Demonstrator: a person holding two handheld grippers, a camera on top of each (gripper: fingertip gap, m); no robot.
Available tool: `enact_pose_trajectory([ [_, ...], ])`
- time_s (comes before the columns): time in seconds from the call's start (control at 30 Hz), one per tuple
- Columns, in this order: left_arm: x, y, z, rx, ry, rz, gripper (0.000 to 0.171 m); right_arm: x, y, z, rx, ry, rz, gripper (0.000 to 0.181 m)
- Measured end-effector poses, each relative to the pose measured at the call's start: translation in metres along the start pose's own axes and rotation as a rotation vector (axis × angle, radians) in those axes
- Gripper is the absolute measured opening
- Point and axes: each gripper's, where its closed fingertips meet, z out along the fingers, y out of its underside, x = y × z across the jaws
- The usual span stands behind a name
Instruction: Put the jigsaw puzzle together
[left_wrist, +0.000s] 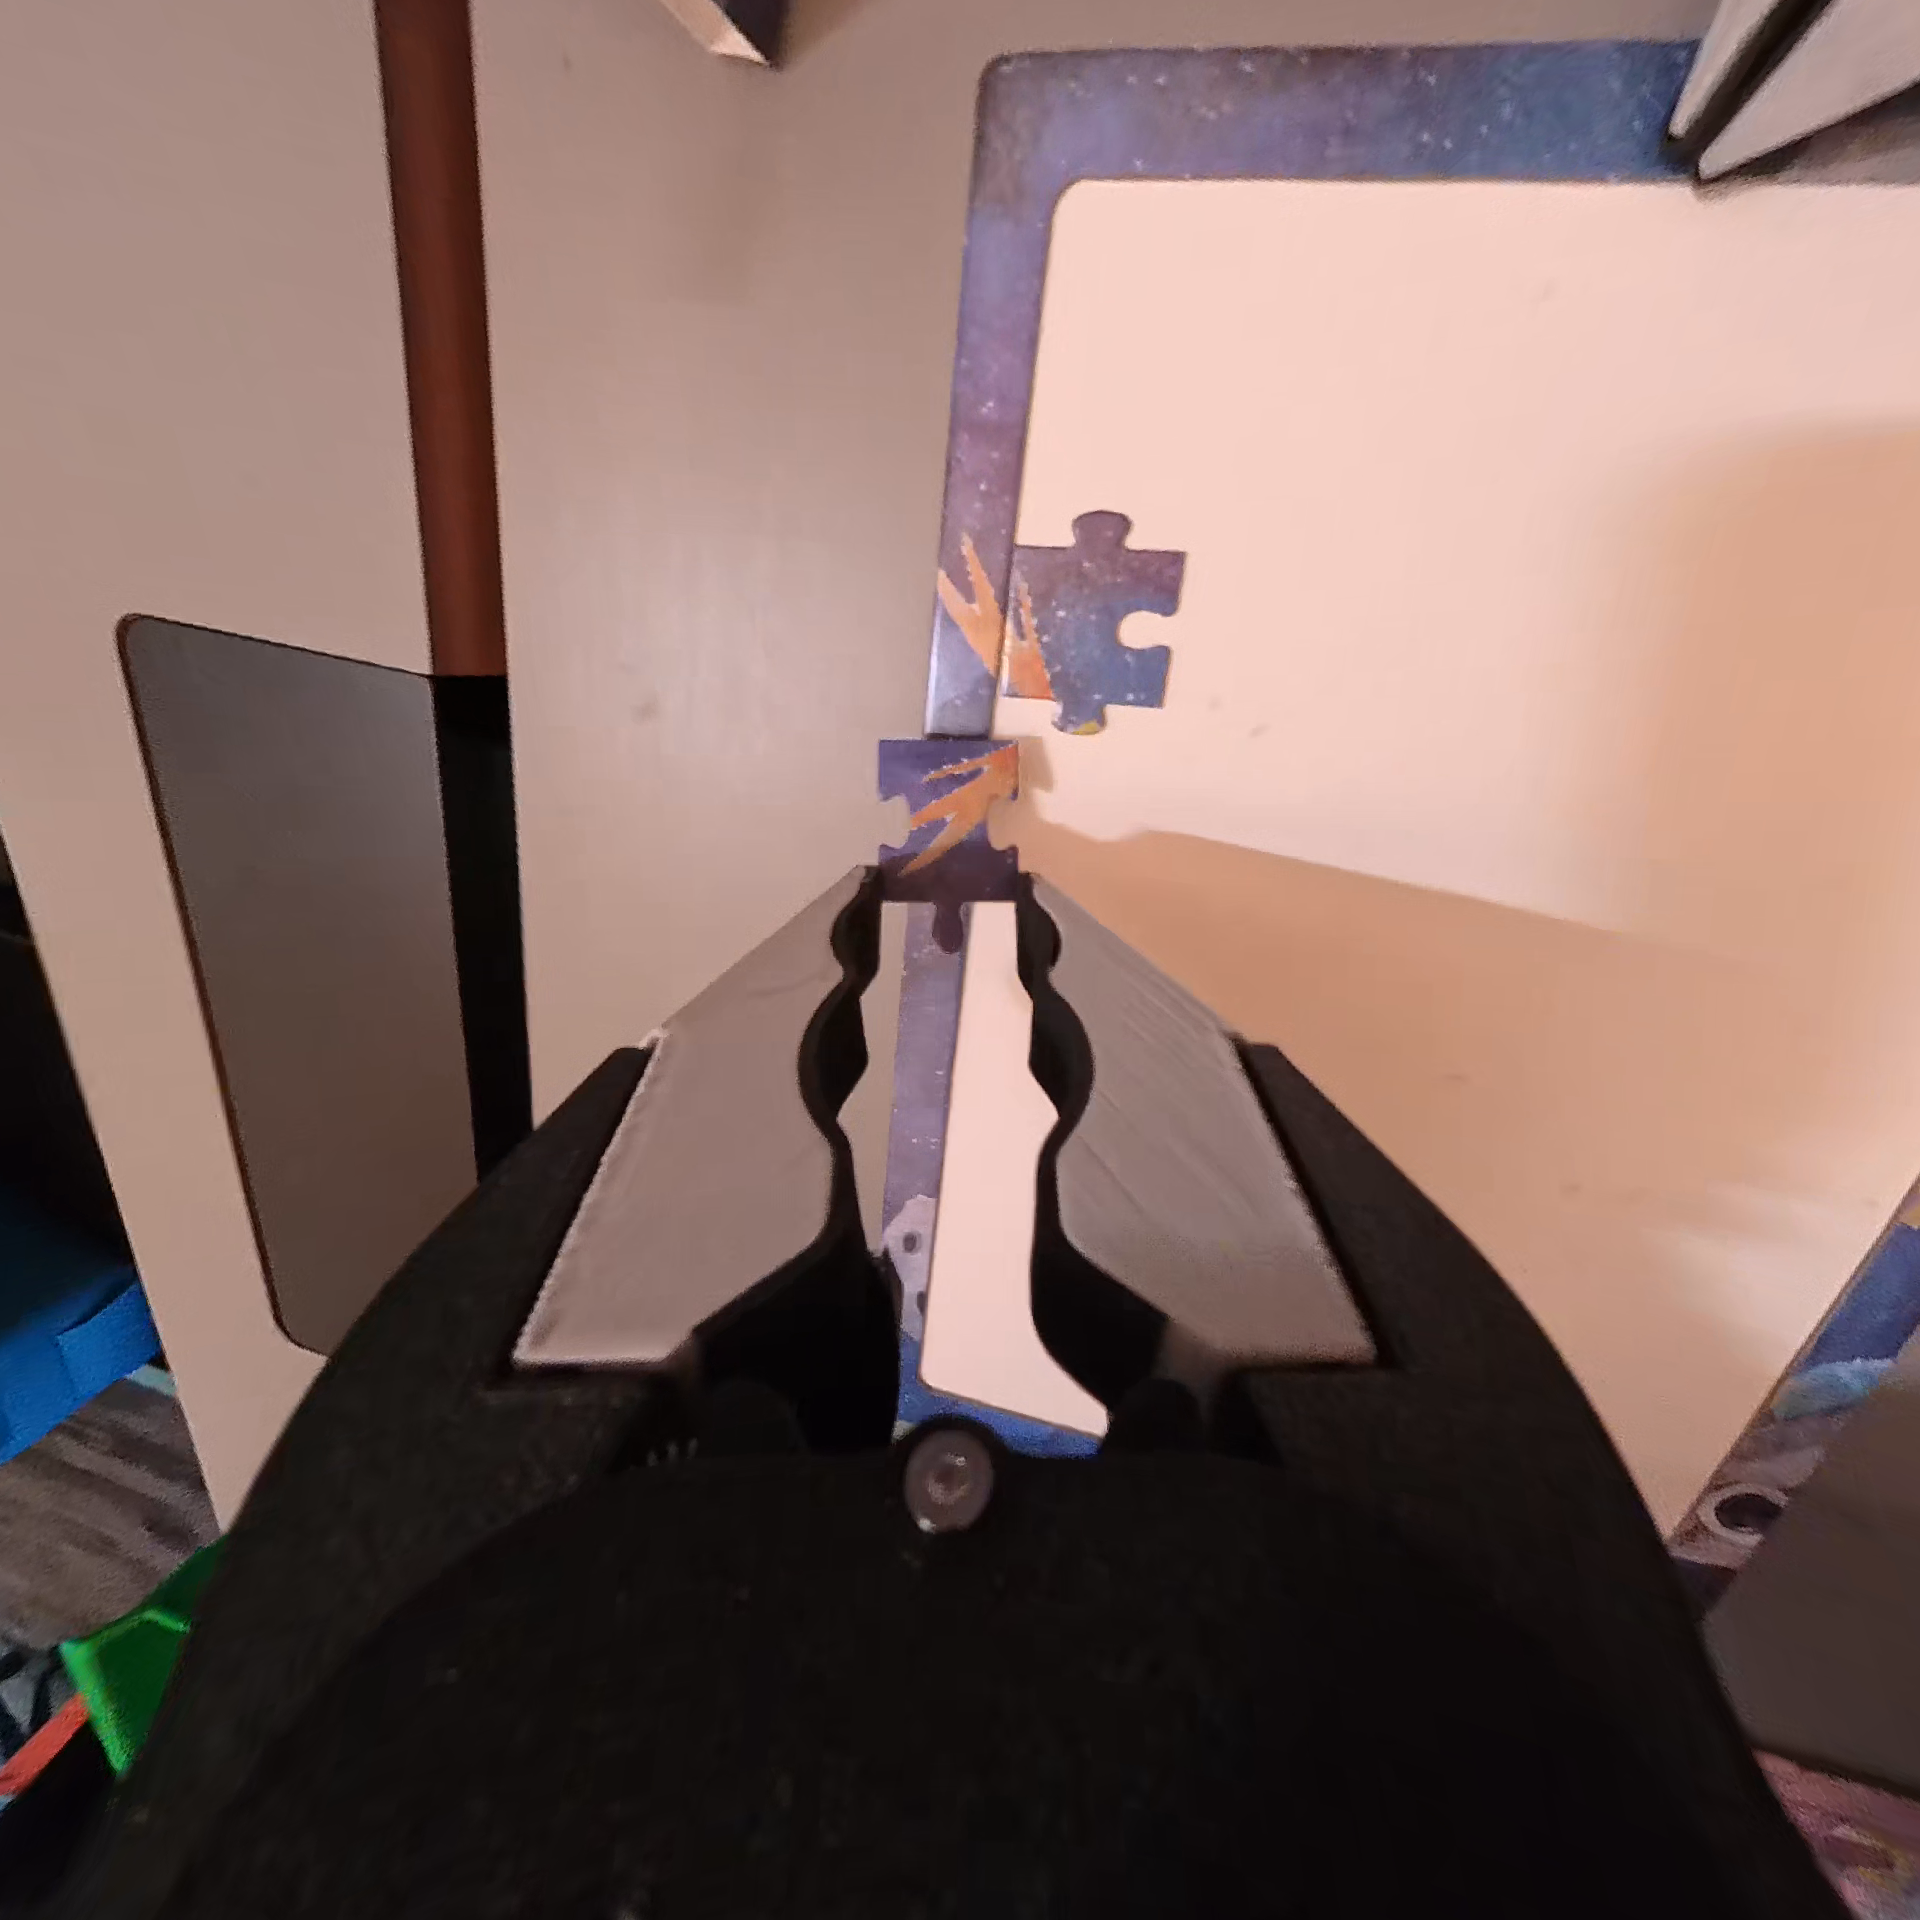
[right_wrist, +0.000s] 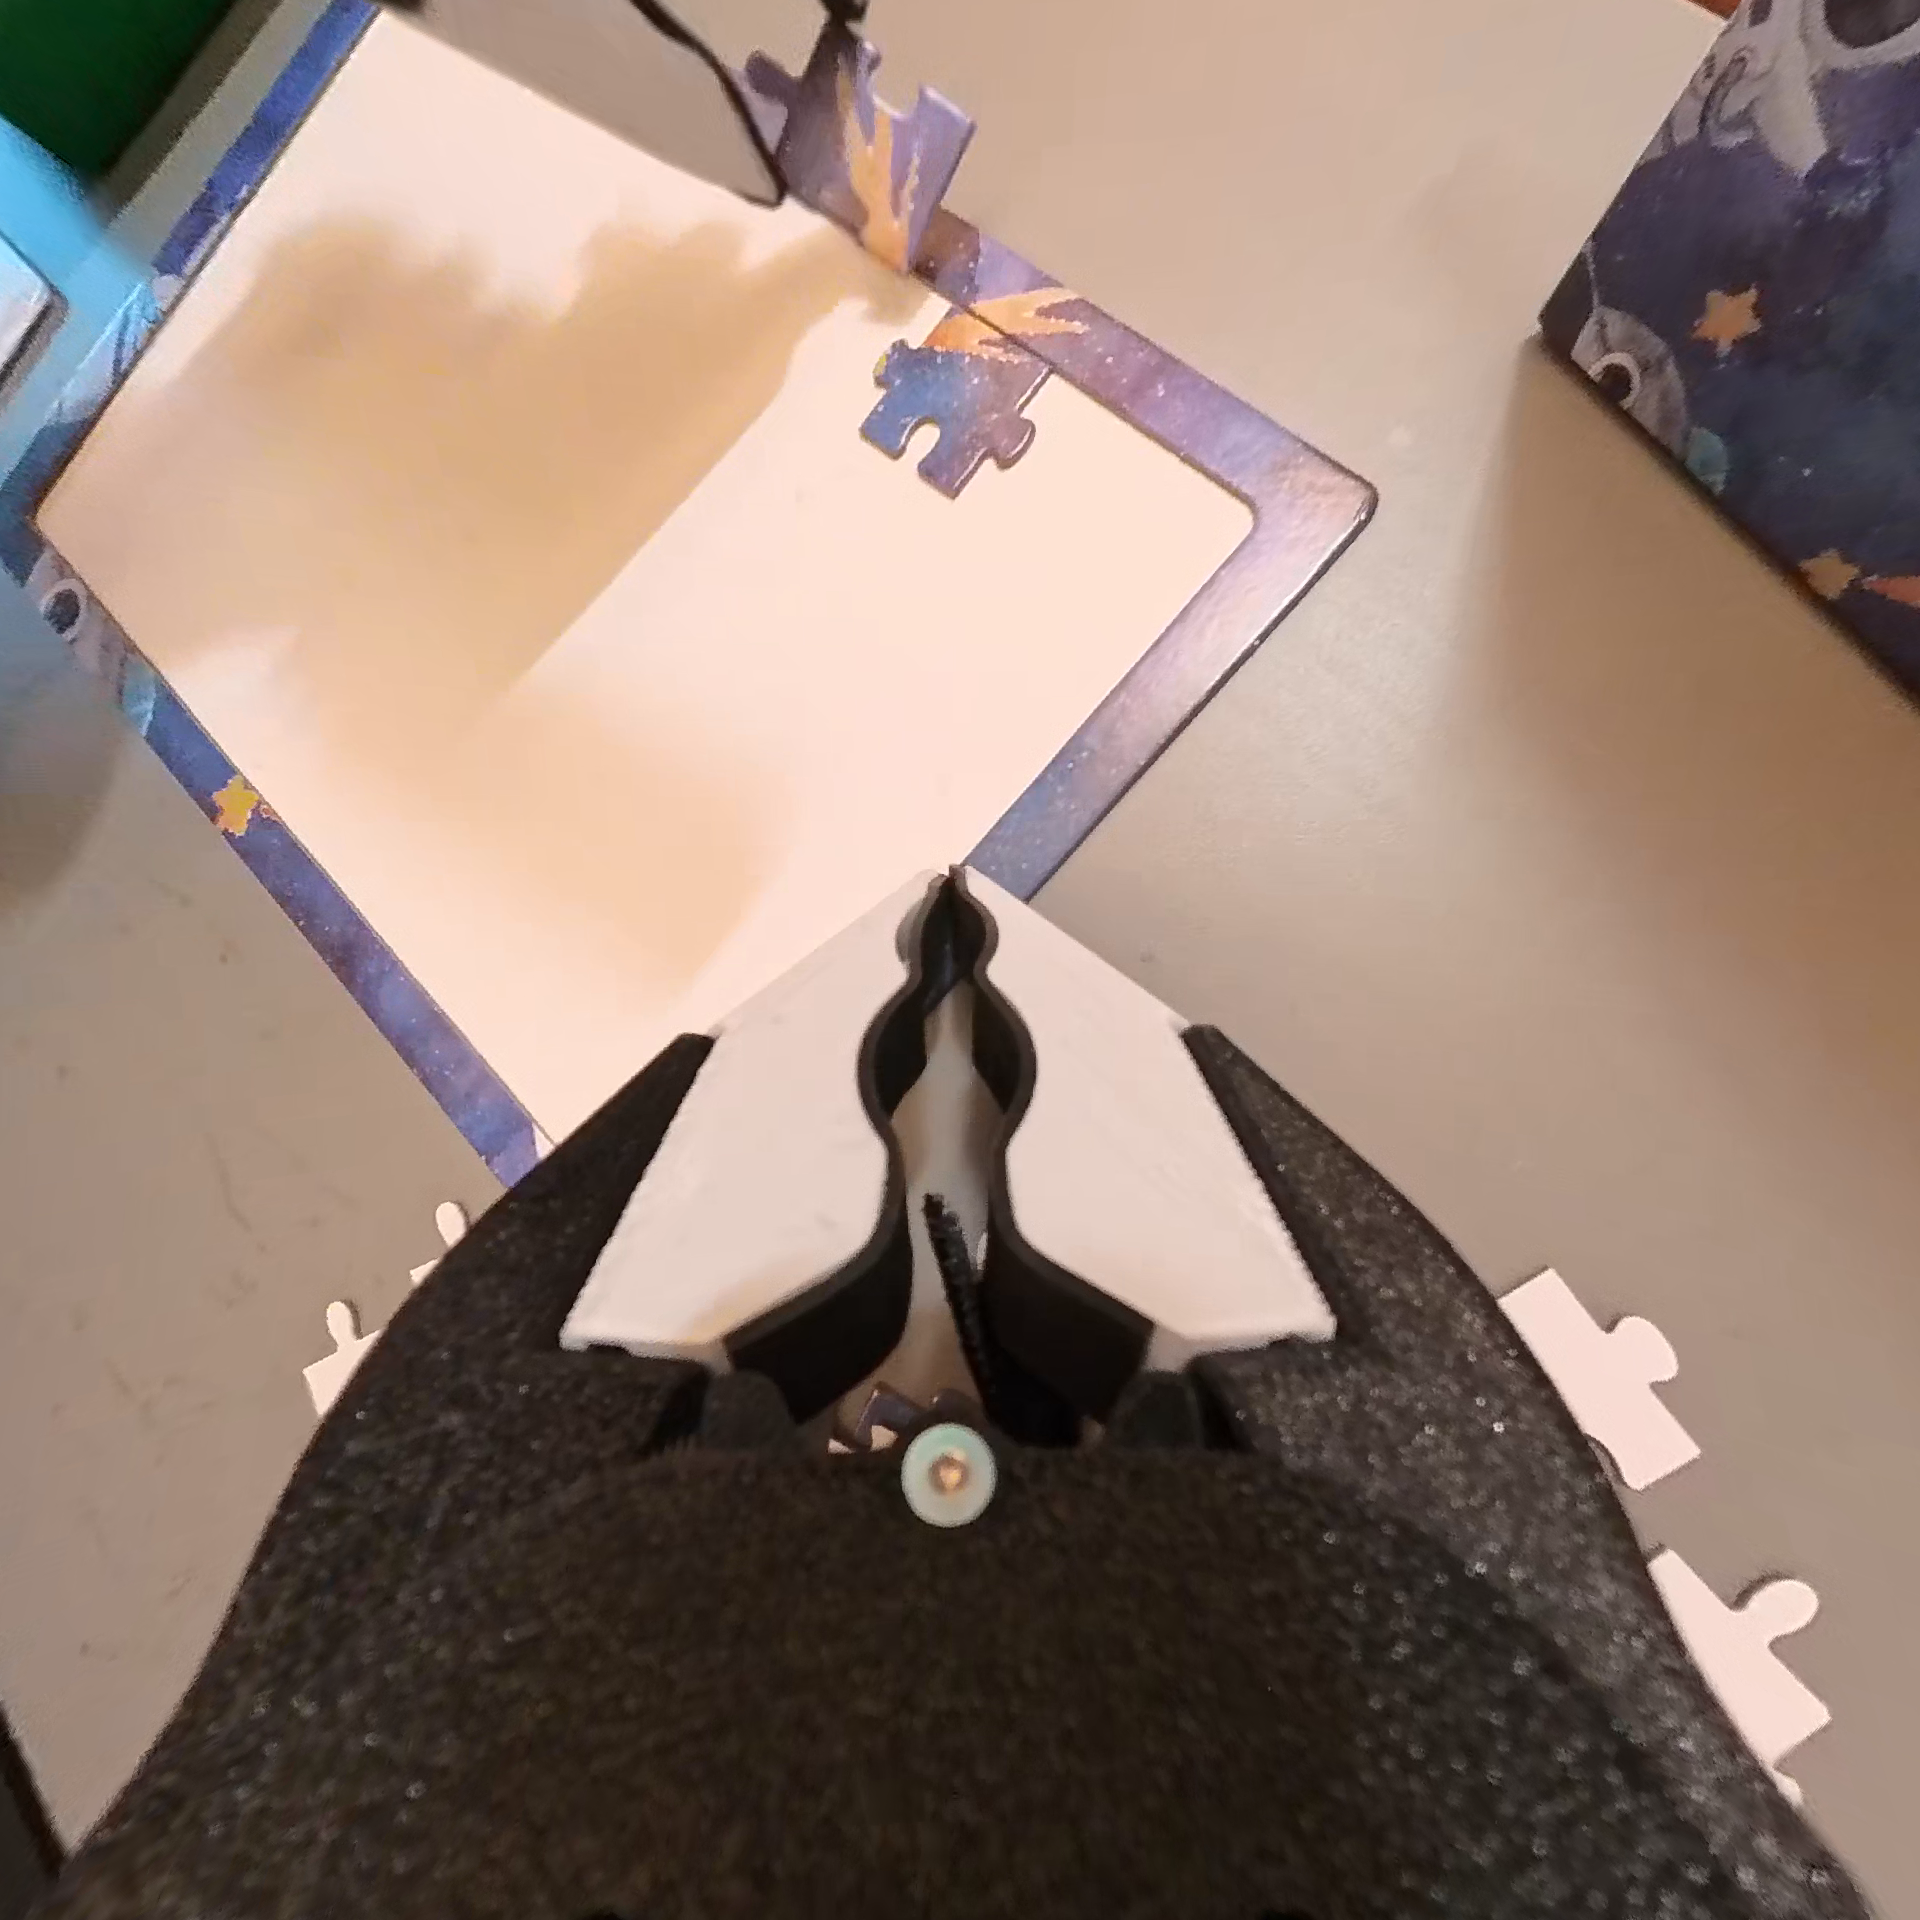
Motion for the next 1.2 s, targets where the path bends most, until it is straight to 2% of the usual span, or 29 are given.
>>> enact_pose_trajectory([
  [0.17,0.026,0.006,-0.007,-0.003,0.029,0.058,0.026,0.000,0.000,0.000,0.001,-0.013,0.010,0.000],
  [0.37,0.089,0.018,-0.034,0.034,0.105,0.143,0.026,0.000,0.000,0.000,-0.003,-0.009,0.005,0.000],
  [0.53,0.131,0.043,-0.044,-0.061,0.157,0.329,0.026,0.000,0.000,0.000,-0.004,-0.004,0.002,0.000],
  [0.63,0.145,0.054,-0.044,-0.108,0.210,0.401,0.026,0.000,0.000,0.000,-0.003,0.000,0.000,0.000],
  [0.9,0.155,0.064,-0.040,-0.182,0.267,0.530,0.026,0.000,0.000,0.000,-0.002,0.010,-0.008,0.000],
  [1.03,0.143,0.061,-0.037,-0.201,0.160,0.626,0.026,0.000,0.000,0.000,-0.003,0.004,-0.004,0.000],
  [1.1,0.136,0.060,-0.037,-0.224,0.120,0.597,0.028,0.000,0.000,0.000,-0.002,0.003,-0.004,0.000],
  [1.2,0.133,0.055,-0.040,-0.181,0.114,0.464,0.035,0.000,0.000,0.000,-0.002,0.003,-0.004,0.000],
])
